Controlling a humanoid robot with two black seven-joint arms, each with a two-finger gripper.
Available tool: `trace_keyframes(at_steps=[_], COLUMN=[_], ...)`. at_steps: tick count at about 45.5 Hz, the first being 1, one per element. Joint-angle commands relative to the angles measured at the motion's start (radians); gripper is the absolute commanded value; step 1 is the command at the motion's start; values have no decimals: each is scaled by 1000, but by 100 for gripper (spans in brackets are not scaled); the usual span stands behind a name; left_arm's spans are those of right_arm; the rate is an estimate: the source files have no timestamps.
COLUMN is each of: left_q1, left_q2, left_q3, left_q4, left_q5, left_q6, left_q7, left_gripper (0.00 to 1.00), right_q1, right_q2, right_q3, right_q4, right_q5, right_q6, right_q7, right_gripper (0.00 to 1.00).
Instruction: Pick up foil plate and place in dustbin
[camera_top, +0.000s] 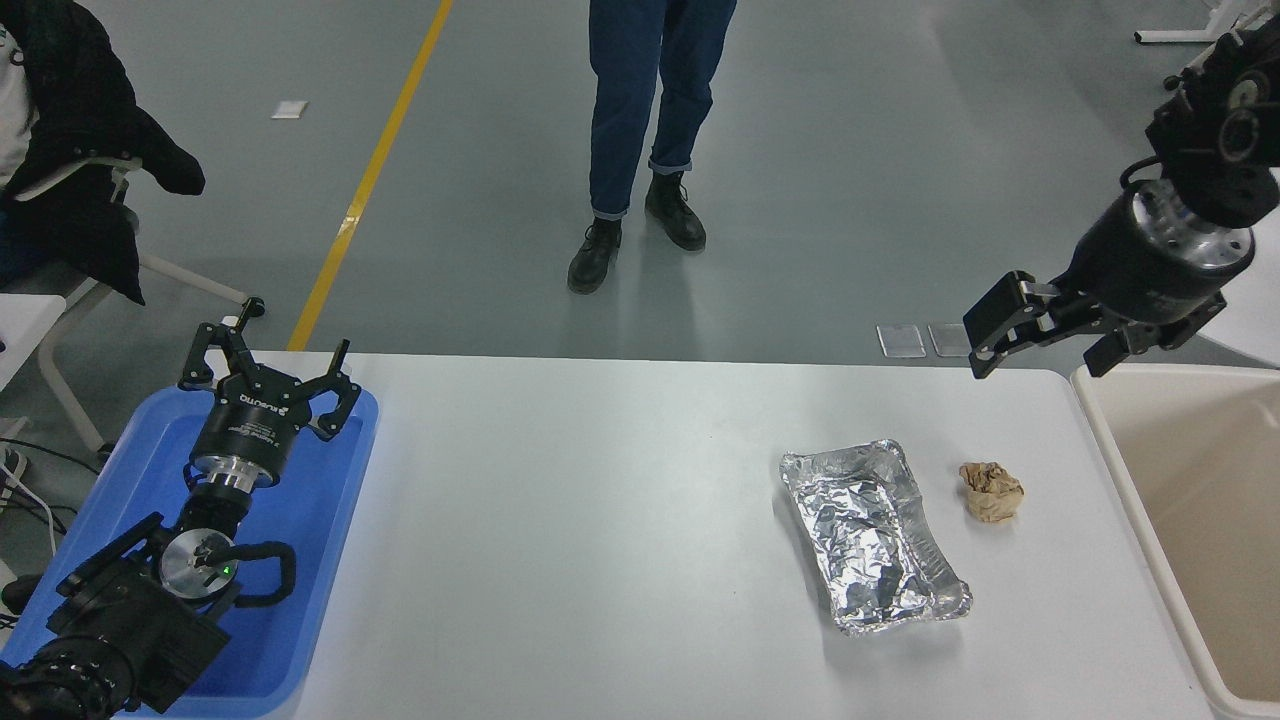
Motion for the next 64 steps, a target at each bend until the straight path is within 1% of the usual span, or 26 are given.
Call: trace_keyframes(at_steps=[1,4,8,16,21,25,30,36,40,45,51,55,56,58,60,64], left_q1=[1,1,1,1,1,1,1,1,1,1,1,1,1,1,1,1], left_q2=[0,0,0,0,0,0,0,0,0,0,0,0,0,0,0,0], left_q3=[0,0,0,0,0,0,0,0,0,0,0,0,0,0,0,0], left_q4=[0,0,0,0,0,0,0,0,0,0,0,0,0,0,0,0], left_q5=[0,0,0,0,0,0,0,0,0,0,0,0,-2,0,0,-2], left_q6=[0,0,0,0,0,0,0,0,0,0,0,0,0,0,0,0], left_q7=[0,0,0,0,0,-1,0,0,0,0,0,-1,0,0,0,0], left_gripper=[100,100,100,100,100,100,100,100,100,100,100,100,100,100,100,100], right_q1=[-236,-273,-316,-413,-503,-583,-635,-664,-689,-746,-802,-827,-830,-835,-839,-851], right_q2=[27,41,44,45,51,79,85,88,99,137,145,145,145,145,145,143], right_q3=[77,91,92,94,110,137,173,192,192,187,172,172,172,172,173,172], right_q4=[-23,-23,-26,-64,-152,-233,-262,-273,-337,-399,-474,-505,-506,-508,-509,-522], right_q5=[-123,-186,-258,-373,-373,-364,-346,-228,-165,-169,-171,-195,-211,-240,-269,-278], right_q6=[-263,-361,-441,-483,-486,-486,-486,-486,-486,-486,-487,-487,-487,-487,-489,-500], right_q7=[0,-1,-1,-1,-1,-1,-1,-1,-3,-3,-3,-3,-3,-3,-3,-3], right_gripper=[100,100,100,100,100,100,100,100,100,100,100,100,100,96,95,93])
